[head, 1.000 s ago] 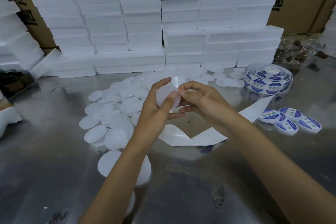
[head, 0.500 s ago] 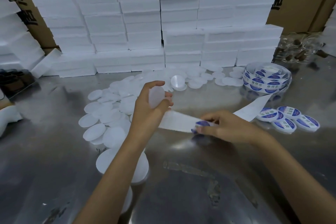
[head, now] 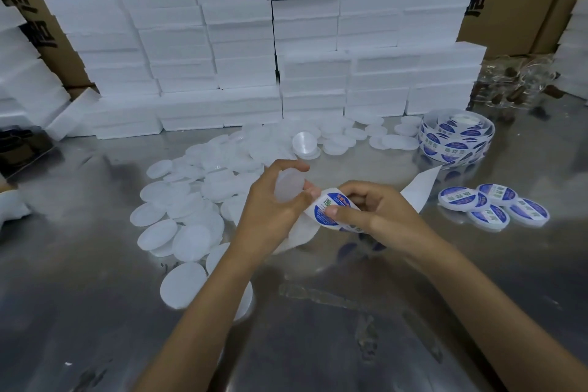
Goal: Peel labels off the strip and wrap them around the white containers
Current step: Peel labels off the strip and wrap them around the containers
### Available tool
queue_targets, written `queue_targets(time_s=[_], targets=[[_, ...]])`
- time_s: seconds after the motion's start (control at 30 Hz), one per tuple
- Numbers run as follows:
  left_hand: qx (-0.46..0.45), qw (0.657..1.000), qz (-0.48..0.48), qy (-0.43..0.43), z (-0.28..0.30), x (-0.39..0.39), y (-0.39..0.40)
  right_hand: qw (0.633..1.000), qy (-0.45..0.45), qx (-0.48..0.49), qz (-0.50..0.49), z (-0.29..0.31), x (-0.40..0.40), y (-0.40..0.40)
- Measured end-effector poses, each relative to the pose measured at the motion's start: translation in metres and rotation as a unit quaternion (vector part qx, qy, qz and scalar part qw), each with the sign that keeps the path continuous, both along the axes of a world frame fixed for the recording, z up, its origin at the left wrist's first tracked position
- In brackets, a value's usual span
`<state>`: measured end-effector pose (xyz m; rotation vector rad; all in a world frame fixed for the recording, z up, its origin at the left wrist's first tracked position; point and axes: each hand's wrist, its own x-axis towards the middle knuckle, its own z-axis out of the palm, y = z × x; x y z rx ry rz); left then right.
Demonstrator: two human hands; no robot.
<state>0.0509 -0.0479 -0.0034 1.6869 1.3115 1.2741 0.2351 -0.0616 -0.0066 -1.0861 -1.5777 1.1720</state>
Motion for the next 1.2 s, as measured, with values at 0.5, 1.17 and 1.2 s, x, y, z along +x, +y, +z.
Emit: queue_targets(time_s=[0.5,1.17,1.2], targets=[[-0.033,0.999,0.011,0.001,-0.008,-0.002,0.005,0.951,-0.170,0.230,-0.116,-0.006,-0.015,-0.006],[-0.147,0.881,-0.104,-0.437,0.016,-0.012,0.003,0.979,0.122,0.139,-0.085,0.037,-0.047,0.006],[-0.153,0.870,-0.119,-0.453,0.016,-0.012,0.002,0.980,0.110,0.144,-0.082,0.035,-0.054,0.006]])
